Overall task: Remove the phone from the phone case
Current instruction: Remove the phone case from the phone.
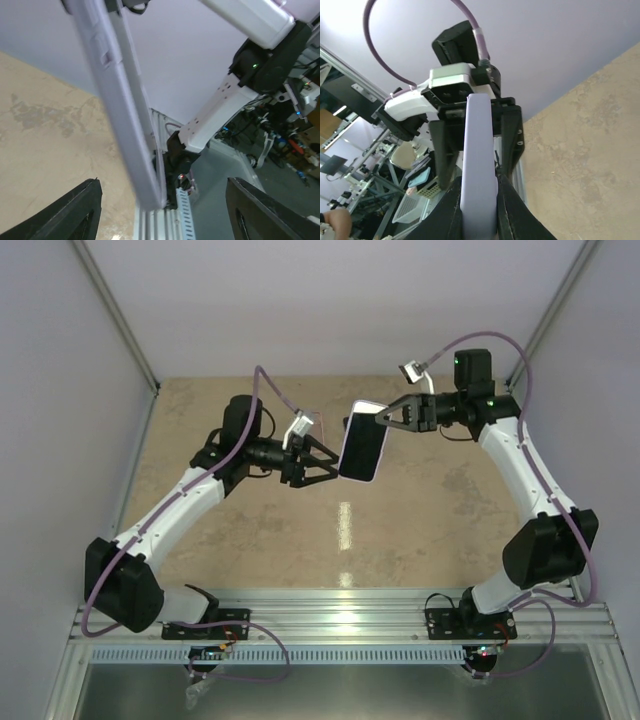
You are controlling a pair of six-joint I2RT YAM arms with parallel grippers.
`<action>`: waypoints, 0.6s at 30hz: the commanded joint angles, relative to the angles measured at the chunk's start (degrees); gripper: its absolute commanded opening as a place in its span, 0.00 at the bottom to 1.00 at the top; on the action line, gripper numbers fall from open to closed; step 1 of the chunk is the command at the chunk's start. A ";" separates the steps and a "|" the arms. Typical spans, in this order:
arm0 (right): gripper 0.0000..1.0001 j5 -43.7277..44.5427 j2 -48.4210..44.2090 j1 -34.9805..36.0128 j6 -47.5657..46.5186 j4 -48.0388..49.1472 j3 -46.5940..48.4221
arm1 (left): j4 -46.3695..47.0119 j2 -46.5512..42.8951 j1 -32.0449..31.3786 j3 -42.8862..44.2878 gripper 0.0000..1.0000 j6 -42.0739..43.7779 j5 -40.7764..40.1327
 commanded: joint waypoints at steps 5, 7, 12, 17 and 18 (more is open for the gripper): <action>0.01 1.90 0.36 4.44 -5.28 -2.99 1.28 | 17.21 0.31 -0.28 -1.34 0.65 -18.19 2.33; 0.01 1.98 0.51 5.39 -4.63 -2.56 2.15 | 18.06 1.45 -0.22 -1.13 0.60 -19.56 1.20; 0.01 2.70 0.73 5.94 -3.46 -1.38 2.43 | 21.22 2.96 -0.44 -0.80 0.38 -22.34 1.00; 0.01 3.14 1.57 5.98 -2.65 -0.56 2.39 | 26.44 3.07 -0.48 -3.06 0.11 -26.16 1.75; 0.01 3.06 1.71 5.94 -2.41 -0.42 2.32 | 26.87 3.00 -0.52 -3.28 0.07 -26.50 1.78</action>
